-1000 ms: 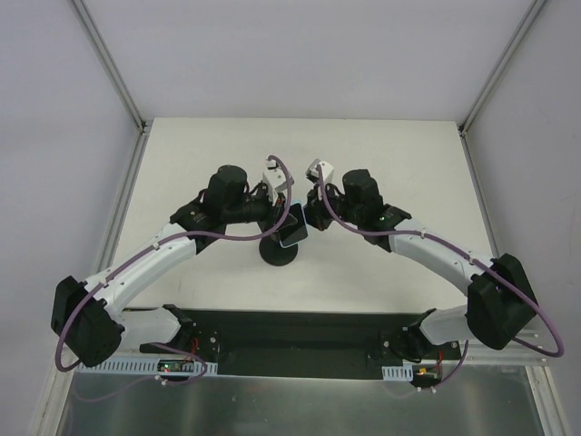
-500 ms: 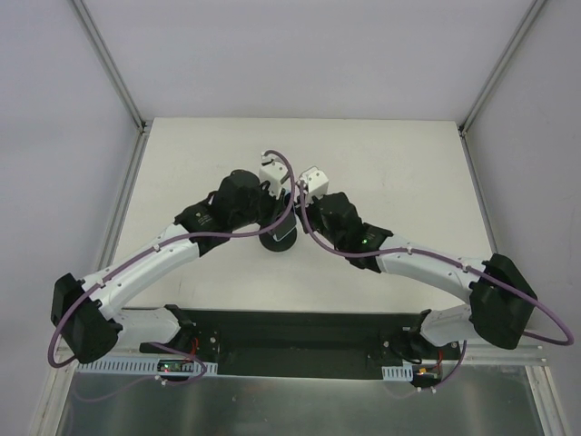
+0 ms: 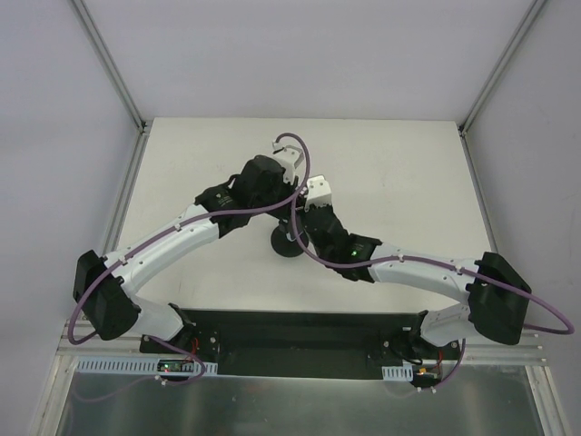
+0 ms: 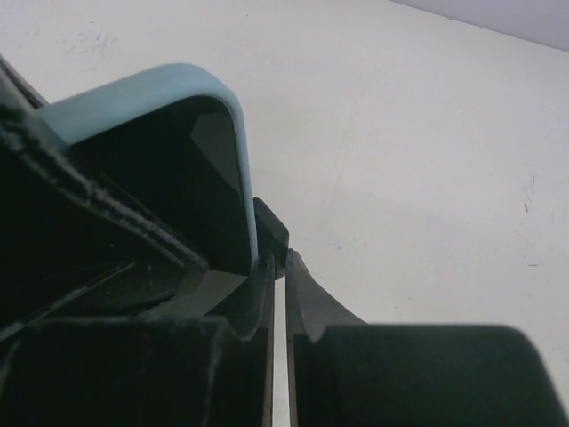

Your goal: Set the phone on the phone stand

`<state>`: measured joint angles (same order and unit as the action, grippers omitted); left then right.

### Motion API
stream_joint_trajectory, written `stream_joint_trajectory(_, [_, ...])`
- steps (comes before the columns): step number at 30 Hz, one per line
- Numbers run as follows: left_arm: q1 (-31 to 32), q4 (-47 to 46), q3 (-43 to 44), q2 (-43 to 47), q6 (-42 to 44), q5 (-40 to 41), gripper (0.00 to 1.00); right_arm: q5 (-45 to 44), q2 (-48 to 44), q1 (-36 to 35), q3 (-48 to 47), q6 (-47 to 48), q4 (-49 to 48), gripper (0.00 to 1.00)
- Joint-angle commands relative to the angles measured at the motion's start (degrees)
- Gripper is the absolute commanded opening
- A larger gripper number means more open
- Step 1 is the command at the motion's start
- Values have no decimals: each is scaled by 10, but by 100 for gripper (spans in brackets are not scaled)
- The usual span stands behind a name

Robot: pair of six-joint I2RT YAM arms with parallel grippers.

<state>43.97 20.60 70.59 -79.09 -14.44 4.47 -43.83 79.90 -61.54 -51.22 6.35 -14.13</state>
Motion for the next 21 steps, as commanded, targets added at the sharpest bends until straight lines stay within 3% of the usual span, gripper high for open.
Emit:
stream_joint_trajectory(1, [-42,120,-10,-33,19,203,0,-176,-35,-32,-41,2,29,0])
stream_joint_trajectory(9, [-36,88,-44,-24,32,191,0,-198,-31,-87,-64,-47,121,0])
stream_joint_trajectory(12, [-36,66,-55,-2,62,154,0,-160,-60,-68,-58,-46,157,0])
stream_joint_trajectory(15, [-36,47,-64,31,96,67,0,18,-112,-3,-17,12,121,14])
stream_joint_trajectory(16, [-36,43,-67,48,104,23,0,137,-121,37,-1,40,120,18])
stream_joint_trajectory(18, [-37,28,-75,67,129,-19,0,230,-146,69,15,59,107,36])
stream_joint_trajectory(19, [-38,25,-77,81,137,-64,0,340,-154,109,24,63,100,43])
stream_joint_trajectory(21, [-45,20,-77,92,160,-116,0,492,-162,156,47,71,76,69])
